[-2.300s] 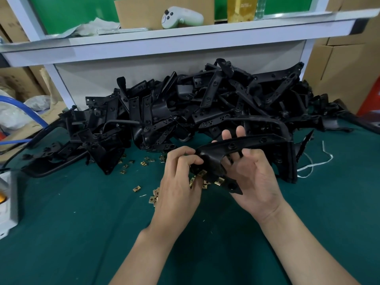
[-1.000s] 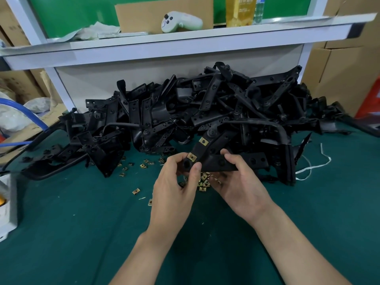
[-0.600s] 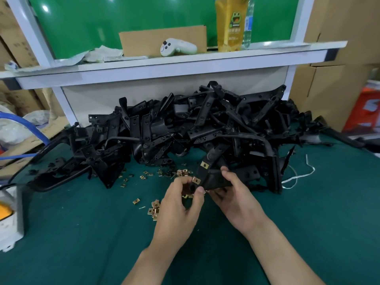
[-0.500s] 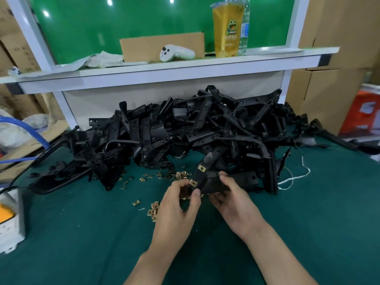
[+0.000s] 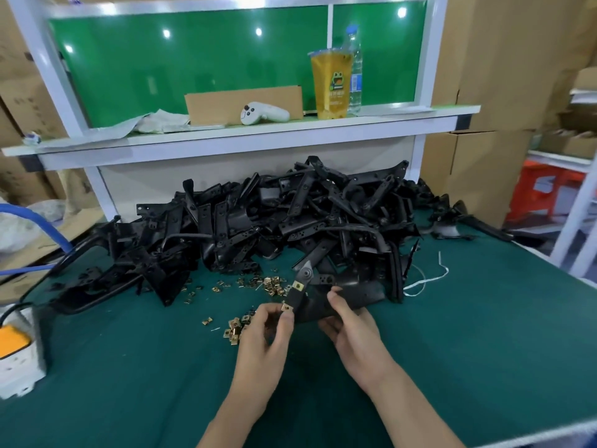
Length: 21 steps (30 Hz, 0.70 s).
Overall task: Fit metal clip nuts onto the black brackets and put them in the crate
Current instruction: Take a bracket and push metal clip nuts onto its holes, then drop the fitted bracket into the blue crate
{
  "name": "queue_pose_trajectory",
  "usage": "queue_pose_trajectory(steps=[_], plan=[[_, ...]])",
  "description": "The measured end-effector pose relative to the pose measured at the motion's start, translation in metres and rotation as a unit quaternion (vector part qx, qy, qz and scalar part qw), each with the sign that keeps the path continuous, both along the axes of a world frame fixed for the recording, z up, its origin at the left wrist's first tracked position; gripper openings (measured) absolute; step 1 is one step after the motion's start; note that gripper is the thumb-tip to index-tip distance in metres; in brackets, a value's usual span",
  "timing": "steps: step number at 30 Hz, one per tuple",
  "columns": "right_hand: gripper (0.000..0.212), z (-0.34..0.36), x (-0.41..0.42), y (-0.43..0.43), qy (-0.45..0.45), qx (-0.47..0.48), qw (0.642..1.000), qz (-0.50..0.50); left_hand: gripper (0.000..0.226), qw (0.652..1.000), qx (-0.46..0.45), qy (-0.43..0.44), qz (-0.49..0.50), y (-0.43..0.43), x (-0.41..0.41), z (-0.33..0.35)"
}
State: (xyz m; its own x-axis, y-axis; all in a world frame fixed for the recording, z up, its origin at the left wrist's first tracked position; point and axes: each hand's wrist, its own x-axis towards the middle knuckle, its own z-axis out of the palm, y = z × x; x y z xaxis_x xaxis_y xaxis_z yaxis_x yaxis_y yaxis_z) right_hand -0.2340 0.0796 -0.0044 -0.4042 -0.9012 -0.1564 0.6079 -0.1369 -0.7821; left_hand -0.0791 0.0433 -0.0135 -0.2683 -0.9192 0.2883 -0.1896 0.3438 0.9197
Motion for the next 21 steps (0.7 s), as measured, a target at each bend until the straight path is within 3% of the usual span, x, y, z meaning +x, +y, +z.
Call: queue_pose_trajectory(steps=[10,14,21], plan=[[0.016,0.000,0.005,0.041,-0.021,0.000,0.999,-0.047,0.026,0.983,0.125,0.096,-0.098,0.041,-0.054,0.020],[0.011,-0.001,-0.023,0.073,-0.054,0.008,0.989,-0.141,0.028,0.976,0.126,0.070,-0.165,0.070,-0.097,0.028],[0.023,0.002,-0.087,0.146,-0.122,-0.031,0.951,-0.281,0.024,0.950,0.158,0.056,-0.265,0.133,-0.196,0.034]])
